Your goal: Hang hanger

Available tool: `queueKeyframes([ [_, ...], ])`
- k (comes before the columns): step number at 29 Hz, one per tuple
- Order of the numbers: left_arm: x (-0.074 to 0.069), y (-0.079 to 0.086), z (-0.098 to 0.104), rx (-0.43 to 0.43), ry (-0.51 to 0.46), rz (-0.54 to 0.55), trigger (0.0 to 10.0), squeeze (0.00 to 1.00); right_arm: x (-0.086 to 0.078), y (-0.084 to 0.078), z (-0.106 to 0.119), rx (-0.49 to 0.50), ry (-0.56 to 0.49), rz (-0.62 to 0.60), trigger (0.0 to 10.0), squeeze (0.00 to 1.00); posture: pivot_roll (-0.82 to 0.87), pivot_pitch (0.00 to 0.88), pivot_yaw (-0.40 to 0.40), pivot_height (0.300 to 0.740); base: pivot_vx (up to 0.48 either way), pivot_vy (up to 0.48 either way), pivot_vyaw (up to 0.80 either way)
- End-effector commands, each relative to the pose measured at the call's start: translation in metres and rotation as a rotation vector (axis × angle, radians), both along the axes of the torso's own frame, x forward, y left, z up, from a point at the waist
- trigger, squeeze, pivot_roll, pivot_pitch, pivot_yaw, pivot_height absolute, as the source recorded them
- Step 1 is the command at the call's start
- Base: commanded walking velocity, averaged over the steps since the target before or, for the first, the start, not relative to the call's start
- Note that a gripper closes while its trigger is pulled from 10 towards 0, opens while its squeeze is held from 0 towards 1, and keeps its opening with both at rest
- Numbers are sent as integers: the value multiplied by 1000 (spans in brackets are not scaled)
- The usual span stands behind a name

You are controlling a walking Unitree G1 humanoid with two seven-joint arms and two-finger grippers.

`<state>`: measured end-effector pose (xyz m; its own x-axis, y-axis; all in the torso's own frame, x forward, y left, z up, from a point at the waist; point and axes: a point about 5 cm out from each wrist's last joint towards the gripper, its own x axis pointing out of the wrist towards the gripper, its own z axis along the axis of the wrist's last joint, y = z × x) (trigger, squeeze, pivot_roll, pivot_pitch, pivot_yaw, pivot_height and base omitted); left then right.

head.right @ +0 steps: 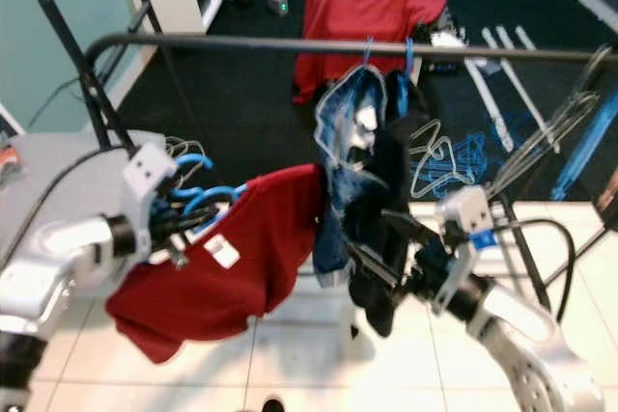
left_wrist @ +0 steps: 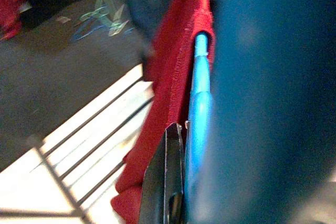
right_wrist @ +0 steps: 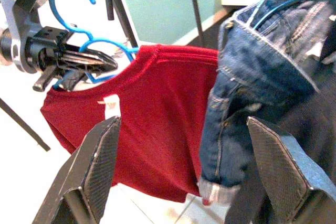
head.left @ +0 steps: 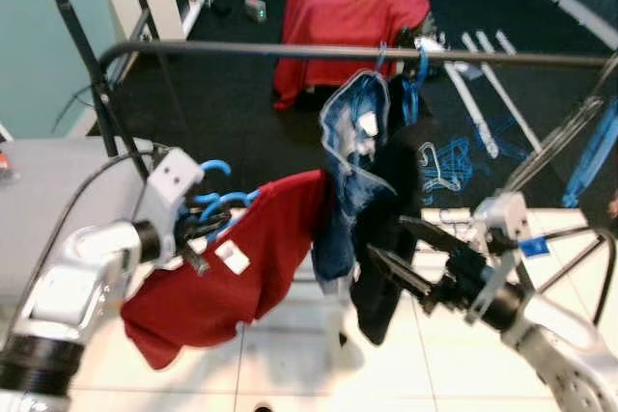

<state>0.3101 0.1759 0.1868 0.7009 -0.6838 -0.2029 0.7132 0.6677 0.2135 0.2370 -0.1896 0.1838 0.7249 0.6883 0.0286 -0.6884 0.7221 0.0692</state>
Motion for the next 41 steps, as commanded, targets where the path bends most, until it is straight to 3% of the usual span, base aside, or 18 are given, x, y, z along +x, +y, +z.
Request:
queueKeyframes([
  [1,-1,-1,0,-7,-1,-13,10000,0,-2,3,1,11,0,21,10000,0,-78,164,-25,740,-364,0,0],
  [11,6,6,16,50,-77,-37,10000,0,0,-1,13,47,-32,28,10000,0,-75,168,-36,740,-369,0,0],
  [17,18,39,48,139,-173,-1,10000,0,-2,-15,31,81,-79,23,10000,0,-77,160,-26,740,-369,0,0],
  [19,18,39,48,139,-173,-1,10000,0,-2,-15,31,81,-79,23,10000,0,-77,160,-26,740,-368,0,0],
  [20,8,34,56,100,-190,-120,10000,0,-6,-21,32,62,-82,39,10000,0,-77,156,-28,740,-244,0,0],
  [21,8,34,56,100,-190,-120,10000,0,-6,-21,32,62,-82,39,10000,0,-77,156,-28,740,-244,0,0],
  [22,-7,24,58,76,-186,-287,10000,0,-11,-30,37,49,-88,62,10000,0,-80,154,-27,740,0,0,0],
  [29,-14,23,63,70,-188,-377,10000,0,-17,-40,43,31,-96,78,10000,0,-83,152,-29,740,0,0,0],
  [32,-19,30,82,48,-217,-484,10000,0,-25,-59,67,90,-168,92,10000,0,-84,155,-29,740,0,0,0],
  [34,-19,30,82,48,-217,-484,10000,0,-25,-59,67,90,-168,92,10000,0,-84,155,-29,740,0,0,0],
  [35,-24,31,92,26,-235,-551,10000,0,-31,-63,77,136,-204,124,10000,0,-86,154,-29,740,0,0,0],
  [39,-28,24,100,45,-254,-702,10000,0,-45,-58,70,138,-111,275,10000,0,-86,159,-27,740,0,0,0],
  [41,-30,24,100,48,-249,-730,10000,0,-47,-58,69,134,-92,294,10000,0,-86,159,-27,740,0,0,0],
])
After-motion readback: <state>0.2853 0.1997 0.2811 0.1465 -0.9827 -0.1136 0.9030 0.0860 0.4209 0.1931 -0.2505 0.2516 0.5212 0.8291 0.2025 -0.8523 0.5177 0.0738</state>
